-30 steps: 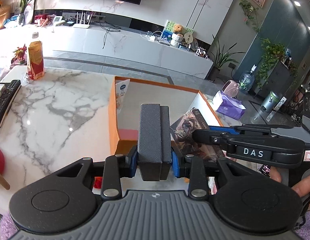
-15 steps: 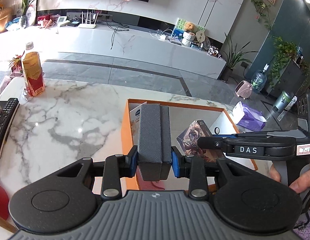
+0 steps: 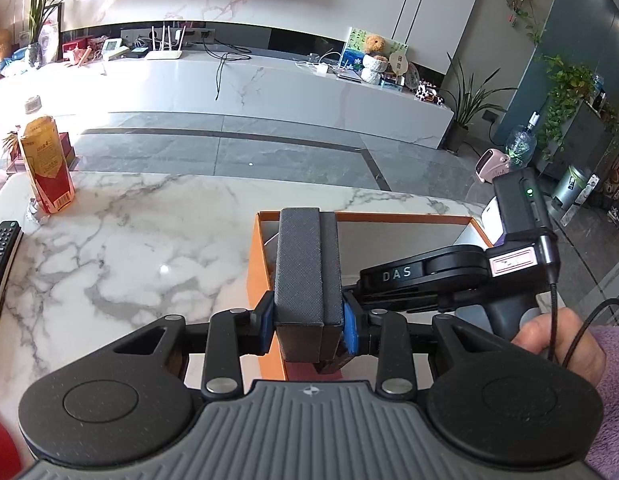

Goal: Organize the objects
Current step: 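Lower the photo-card box into the box with the right gripper and open it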

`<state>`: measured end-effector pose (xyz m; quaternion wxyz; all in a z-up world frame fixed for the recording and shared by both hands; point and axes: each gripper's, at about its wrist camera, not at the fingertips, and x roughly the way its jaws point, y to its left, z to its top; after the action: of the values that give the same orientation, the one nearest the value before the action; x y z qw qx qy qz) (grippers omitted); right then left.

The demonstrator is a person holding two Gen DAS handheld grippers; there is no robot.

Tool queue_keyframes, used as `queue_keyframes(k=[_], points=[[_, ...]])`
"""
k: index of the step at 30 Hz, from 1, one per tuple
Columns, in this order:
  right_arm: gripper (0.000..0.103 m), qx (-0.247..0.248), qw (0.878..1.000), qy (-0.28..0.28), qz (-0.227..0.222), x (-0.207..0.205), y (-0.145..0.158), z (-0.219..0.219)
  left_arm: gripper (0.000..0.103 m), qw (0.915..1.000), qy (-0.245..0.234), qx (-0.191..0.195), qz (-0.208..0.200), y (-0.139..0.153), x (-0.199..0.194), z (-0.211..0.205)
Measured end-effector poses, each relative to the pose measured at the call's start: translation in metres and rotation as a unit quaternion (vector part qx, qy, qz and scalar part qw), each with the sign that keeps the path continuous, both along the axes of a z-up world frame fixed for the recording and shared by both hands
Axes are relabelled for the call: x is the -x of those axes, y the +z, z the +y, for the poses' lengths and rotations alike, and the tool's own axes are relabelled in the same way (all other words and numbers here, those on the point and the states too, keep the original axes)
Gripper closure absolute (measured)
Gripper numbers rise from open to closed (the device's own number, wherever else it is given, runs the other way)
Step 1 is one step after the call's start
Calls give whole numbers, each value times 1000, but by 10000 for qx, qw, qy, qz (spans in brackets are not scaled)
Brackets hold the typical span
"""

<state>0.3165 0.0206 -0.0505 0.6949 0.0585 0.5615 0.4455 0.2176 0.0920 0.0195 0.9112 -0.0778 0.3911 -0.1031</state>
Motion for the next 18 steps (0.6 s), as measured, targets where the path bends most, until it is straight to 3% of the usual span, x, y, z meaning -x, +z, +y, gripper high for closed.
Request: queue_keyframes(k=[4, 10, 18], points=[[79, -53, 9987, -118, 496, -8, -18, 13, 64, 10000, 54, 55, -50, 1, -1, 1], [78, 75, 9974, -218, 690, -15, -32, 23, 64, 9999, 81, 73, -89, 1, -2, 2], [63, 861, 9959, 257, -79, -7, -27, 35, 64, 9999, 69, 47, -79, 0, -4, -1]])
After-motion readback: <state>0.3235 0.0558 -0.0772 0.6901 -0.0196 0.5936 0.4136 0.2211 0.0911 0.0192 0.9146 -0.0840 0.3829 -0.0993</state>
